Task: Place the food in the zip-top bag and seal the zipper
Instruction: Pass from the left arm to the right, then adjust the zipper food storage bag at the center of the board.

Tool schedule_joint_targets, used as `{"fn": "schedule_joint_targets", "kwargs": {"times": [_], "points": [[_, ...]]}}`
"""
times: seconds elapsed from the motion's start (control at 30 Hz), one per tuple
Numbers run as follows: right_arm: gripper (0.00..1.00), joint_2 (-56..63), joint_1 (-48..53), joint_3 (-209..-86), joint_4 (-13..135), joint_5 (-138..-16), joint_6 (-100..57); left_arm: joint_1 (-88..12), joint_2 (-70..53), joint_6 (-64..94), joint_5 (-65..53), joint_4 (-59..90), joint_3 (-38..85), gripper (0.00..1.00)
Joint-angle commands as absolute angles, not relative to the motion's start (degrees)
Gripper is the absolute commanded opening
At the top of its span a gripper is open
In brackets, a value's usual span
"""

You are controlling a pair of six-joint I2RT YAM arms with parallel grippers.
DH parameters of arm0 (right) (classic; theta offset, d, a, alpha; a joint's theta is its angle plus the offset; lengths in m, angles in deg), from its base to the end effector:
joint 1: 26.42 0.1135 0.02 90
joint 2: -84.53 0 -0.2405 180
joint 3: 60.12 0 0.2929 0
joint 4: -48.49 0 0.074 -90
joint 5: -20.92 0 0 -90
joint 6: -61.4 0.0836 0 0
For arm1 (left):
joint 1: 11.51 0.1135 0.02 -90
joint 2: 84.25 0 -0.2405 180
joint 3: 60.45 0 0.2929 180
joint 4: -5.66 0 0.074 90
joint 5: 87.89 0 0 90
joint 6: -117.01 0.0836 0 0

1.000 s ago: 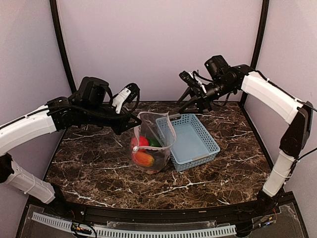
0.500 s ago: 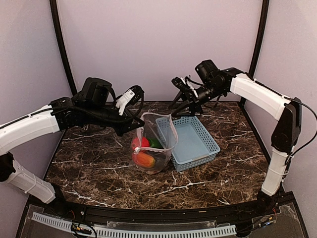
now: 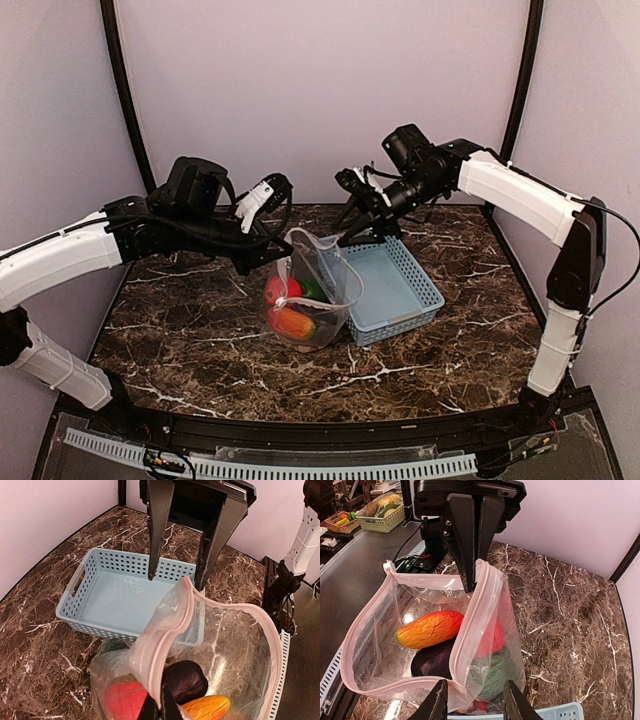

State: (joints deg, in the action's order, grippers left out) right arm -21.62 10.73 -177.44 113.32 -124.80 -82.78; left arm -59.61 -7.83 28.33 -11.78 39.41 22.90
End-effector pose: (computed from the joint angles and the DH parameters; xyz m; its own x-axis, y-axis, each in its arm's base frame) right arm 0.3138 0.3244 0.3037 0.2165 -0.4089 -0.8865 -0.9481 -0.3048 -0.0910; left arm 0.2474 -0.3057 0.3126 -0.2813 0.3470 -0.8947 0.8723 0.4810 -0.0877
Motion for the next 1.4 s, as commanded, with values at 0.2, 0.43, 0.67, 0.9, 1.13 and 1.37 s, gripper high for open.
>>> {"fn": "schedule_joint_targets", "kwargs": {"times": [0.2, 0.43, 0.67, 0.9, 1.13, 1.37], "points": [[0.37, -21.0, 11.3, -176.7, 119.3, -125.5, -88.9, -59.2, -10.7, 29.4, -8.0, 37.5, 21.5, 0.01], [0.24, -20.8, 11.8, -176.7, 118.9, -125.3, -88.0, -59.2, -9.8, 29.0, -8.2, 37.1, 22.0, 0.01], [0.0, -19.8, 11.7, -176.1, 115.4, -123.1, -84.6, -59.2, -10.5, 30.5, -7.5, 38.3, 22.2, 0.12], [0.0, -19.8, 9.6, -176.2, 112.8, -125.4, -78.1, -59.4, -19.7, 30.9, -7.3, 39.7, 17.2, 0.63], [0.0, -19.3, 7.3, -173.2, 109.3, -128.5, -70.9, -60.5, -38.3, 25.1, -4.8, 26.7, -0.9, 0.73], [0.0, -19.1, 6.1, -170.7, 108.3, -128.5, -66.9, -63.7, -43.0, 23.9, -5.4, 27.7, -6.5, 0.7]]}}
